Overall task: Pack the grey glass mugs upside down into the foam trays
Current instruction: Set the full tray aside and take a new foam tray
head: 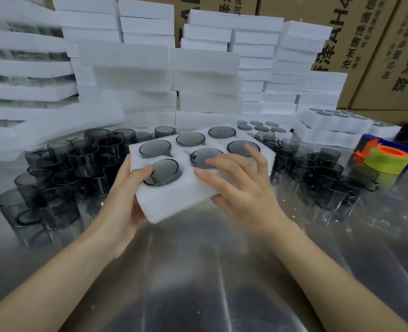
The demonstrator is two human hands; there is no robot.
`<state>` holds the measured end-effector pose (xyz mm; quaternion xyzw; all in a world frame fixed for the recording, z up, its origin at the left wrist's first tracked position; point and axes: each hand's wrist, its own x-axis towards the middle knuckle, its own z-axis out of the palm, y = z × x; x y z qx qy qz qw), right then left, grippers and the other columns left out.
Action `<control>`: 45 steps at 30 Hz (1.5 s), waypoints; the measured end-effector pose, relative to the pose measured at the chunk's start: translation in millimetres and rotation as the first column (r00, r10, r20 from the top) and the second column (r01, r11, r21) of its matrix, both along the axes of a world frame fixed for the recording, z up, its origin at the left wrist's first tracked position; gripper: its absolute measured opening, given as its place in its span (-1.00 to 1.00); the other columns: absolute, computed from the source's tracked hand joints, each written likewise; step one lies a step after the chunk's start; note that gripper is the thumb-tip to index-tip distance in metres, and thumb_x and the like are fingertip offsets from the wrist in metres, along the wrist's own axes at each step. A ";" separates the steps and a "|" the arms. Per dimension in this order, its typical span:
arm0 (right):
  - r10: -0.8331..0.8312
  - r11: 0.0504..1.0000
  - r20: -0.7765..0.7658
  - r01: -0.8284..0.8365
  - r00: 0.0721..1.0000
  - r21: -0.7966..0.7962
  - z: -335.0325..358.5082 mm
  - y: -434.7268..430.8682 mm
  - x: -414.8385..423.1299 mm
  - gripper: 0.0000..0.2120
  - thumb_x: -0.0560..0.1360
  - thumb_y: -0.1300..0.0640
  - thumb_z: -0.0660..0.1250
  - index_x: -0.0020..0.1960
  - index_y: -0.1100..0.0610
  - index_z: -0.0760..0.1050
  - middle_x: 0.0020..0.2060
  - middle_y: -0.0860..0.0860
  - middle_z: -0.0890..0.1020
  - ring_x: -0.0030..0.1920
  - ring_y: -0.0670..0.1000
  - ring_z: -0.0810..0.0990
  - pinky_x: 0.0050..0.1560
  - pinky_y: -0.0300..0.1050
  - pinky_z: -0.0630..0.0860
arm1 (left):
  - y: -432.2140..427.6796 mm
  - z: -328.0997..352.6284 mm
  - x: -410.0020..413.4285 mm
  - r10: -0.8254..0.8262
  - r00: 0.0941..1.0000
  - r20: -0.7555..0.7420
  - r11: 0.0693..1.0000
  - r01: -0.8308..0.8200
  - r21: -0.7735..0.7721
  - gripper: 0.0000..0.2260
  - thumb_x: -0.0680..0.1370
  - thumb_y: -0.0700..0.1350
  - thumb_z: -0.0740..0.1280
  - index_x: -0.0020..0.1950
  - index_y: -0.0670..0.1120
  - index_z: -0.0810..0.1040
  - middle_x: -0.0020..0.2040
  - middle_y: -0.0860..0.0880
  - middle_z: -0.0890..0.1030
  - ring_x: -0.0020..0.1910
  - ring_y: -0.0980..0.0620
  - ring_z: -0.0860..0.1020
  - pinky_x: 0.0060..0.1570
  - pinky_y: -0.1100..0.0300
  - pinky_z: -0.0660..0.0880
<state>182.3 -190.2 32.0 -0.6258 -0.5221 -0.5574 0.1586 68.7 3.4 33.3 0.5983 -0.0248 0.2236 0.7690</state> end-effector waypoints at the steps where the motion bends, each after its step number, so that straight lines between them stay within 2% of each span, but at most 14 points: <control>1: 0.017 0.999 0.006 -0.017 1.000 0.032 2.6 -4.0 2.0 -0.48 0.33 0.33 0.39 0.24 0.01 0.44 0.02 0.08 0.66 0.12 0.06 0.50 0.28 0.16 0.37 | -3.4 -2.3 1.7 -0.027 1.000 0.001 1.000 0.027 0.000 -0.64 0.54 0.09 0.21 0.34 0.27 0.43 0.26 0.10 0.59 0.10 0.10 0.62 -0.15 0.10 0.58; 4: -0.003 0.993 -0.006 0.003 1.000 0.116 13.8 -27.9 12.5 -0.55 0.33 0.35 0.39 0.16 0.05 0.48 -0.06 0.15 0.65 0.06 0.09 0.50 0.14 0.12 0.47 | -17.1 -16.1 9.2 -0.044 0.998 -0.046 0.995 0.048 0.088 -0.61 0.60 0.20 0.16 0.44 0.27 0.28 0.29 0.05 0.55 0.13 0.05 0.61 -0.20 0.02 0.62; 6: -0.079 0.977 -0.100 0.097 0.992 0.189 22.6 -49.7 22.2 -0.52 0.31 0.33 0.42 0.19 0.08 0.45 -0.01 0.19 0.62 0.08 0.13 0.48 0.09 0.13 0.46 | -23.4 -27.4 13.6 0.065 0.992 -0.110 0.952 -0.028 0.305 -0.58 0.54 0.25 0.10 0.41 0.35 0.20 0.26 0.10 0.52 0.13 0.10 0.60 -0.01 0.07 0.58; 10: -0.237 0.920 -0.394 0.335 0.888 0.203 57.4 -81.3 66.8 -0.48 0.32 0.27 0.44 0.26 0.17 0.44 0.13 0.20 0.53 0.18 0.19 0.43 0.10 0.12 0.40 | -24.5 -36.2 17.9 0.226 0.968 -0.106 0.636 -0.065 0.769 -0.47 0.54 0.32 -0.07 0.49 0.22 0.15 0.30 0.25 0.39 0.33 0.29 0.31 0.36 0.23 0.23; 13: -0.398 0.881 -0.491 0.472 0.775 0.030 87.5 -93.9 133.4 -0.47 0.33 0.30 0.50 0.27 0.24 0.44 0.18 0.23 0.50 0.21 0.27 0.44 0.17 0.19 0.38 | -28.6 -41.3 26.0 0.264 0.964 0.016 0.403 -0.126 0.906 -0.54 0.61 0.13 -0.01 0.47 0.02 0.30 0.38 0.17 0.31 0.44 0.29 0.09 0.42 0.34 -0.02; 15: -0.501 0.840 -0.514 0.535 0.696 -0.093 98.9 -100.9 179.9 -0.44 0.33 0.31 0.51 0.29 0.24 0.42 0.20 0.25 0.47 0.21 0.29 0.42 0.19 0.21 0.37 | -31.7 -43.8 32.1 0.239 0.963 0.122 0.337 -0.201 0.920 -0.72 0.62 -0.12 0.18 0.32 -0.05 0.49 0.32 0.14 0.36 0.45 0.24 0.10 0.43 0.35 -0.04; 18: -0.650 0.754 -0.455 0.590 0.608 -0.288 102.0 -100.1 235.9 -0.41 0.34 0.27 0.52 0.31 0.20 0.39 0.20 0.24 0.43 0.21 0.28 0.40 0.15 0.22 0.40 | -30.4 -46.8 36.7 0.224 0.962 0.153 0.332 -0.224 0.916 -0.80 0.53 -0.28 0.32 0.06 -0.04 0.62 0.24 0.13 0.44 0.44 0.13 0.22 0.44 0.10 0.19; 21: -0.713 0.700 -0.356 0.587 0.604 -0.407 96.3 -84.5 272.5 -0.43 0.34 0.22 0.50 0.30 0.18 0.39 0.18 0.21 0.44 0.20 0.26 0.40 0.01 0.19 0.46 | -24.7 -51.5 38.2 0.196 0.958 0.208 0.292 -0.259 0.921 -0.84 0.50 -0.23 0.30 -0.07 0.02 0.61 0.19 0.12 0.46 0.39 0.09 0.31 0.30 0.05 0.32; 25: -0.717 0.696 -0.345 0.594 0.605 -0.405 84.4 -60.6 308.5 -0.43 0.35 0.17 0.52 0.29 0.16 0.37 0.17 0.18 0.44 0.21 0.21 0.39 -0.18 0.06 0.38 | -22.2 -49.6 42.2 0.166 0.956 0.242 0.296 -0.282 0.913 -0.77 0.45 -0.10 0.15 -0.18 0.06 0.61 0.11 0.14 0.52 0.30 0.13 0.42 0.13 0.18 0.41; 29: -0.749 0.662 -0.343 0.619 0.567 -0.422 79.8 -52.7 333.8 -0.41 0.36 0.17 0.53 0.28 0.15 0.33 0.16 0.16 0.43 0.19 0.20 0.39 -0.19 0.04 0.30 | -19.3 -45.8 44.7 0.104 0.960 0.259 0.350 -0.279 0.894 -0.76 0.41 -0.14 0.16 -0.26 0.10 0.60 0.00 0.22 0.55 0.19 0.24 0.47 0.07 0.44 0.38; 33: -0.769 0.638 -0.334 0.618 0.545 -0.459 73.4 -45.2 342.8 -0.41 0.35 0.15 0.53 0.27 0.14 0.33 0.15 0.15 0.45 0.17 0.18 0.42 -0.19 0.03 0.32 | -19.2 -42.1 46.4 0.154 0.956 0.250 0.403 -0.291 0.868 -0.77 0.41 -0.11 0.18 -0.32 0.10 0.60 -0.09 0.28 0.55 0.08 0.29 0.49 0.04 0.52 0.34; 36: -0.725 0.687 -0.416 0.526 0.549 -0.502 70.3 -48.5 342.8 -0.37 0.34 0.08 0.56 0.29 0.14 0.34 0.21 0.12 0.44 0.22 0.16 0.41 -0.11 0.08 0.41 | -19.1 -40.2 46.5 0.176 0.958 0.226 0.425 -0.281 0.860 -0.76 0.40 -0.10 0.18 -0.33 0.12 0.60 -0.12 0.27 0.57 0.00 0.28 0.53 -0.04 0.51 0.38; 40: -0.593 0.798 -0.599 0.299 0.538 -0.522 82.5 -58.3 345.3 -0.50 0.37 0.13 0.53 0.23 0.15 0.42 0.11 0.13 0.48 0.13 0.16 0.48 0.07 0.07 0.44 | -16.1 -40.1 46.7 0.255 0.962 0.100 0.529 -0.225 0.818 -0.75 0.37 -0.01 0.14 -0.36 0.12 0.60 -0.12 0.24 0.61 -0.08 0.21 0.58 -0.20 0.31 0.47; 45: -0.573 0.817 -0.624 0.314 0.531 -0.483 78.7 -46.1 353.4 -0.58 0.40 0.28 0.49 0.19 0.23 0.43 0.09 0.21 0.49 0.10 0.21 0.47 0.11 0.05 0.39 | -17.1 -37.2 45.6 0.246 0.966 0.077 0.508 -0.197 0.839 -0.76 0.38 -0.02 0.16 -0.34 0.13 0.60 -0.14 0.26 0.61 -0.09 0.24 0.58 -0.17 0.39 0.46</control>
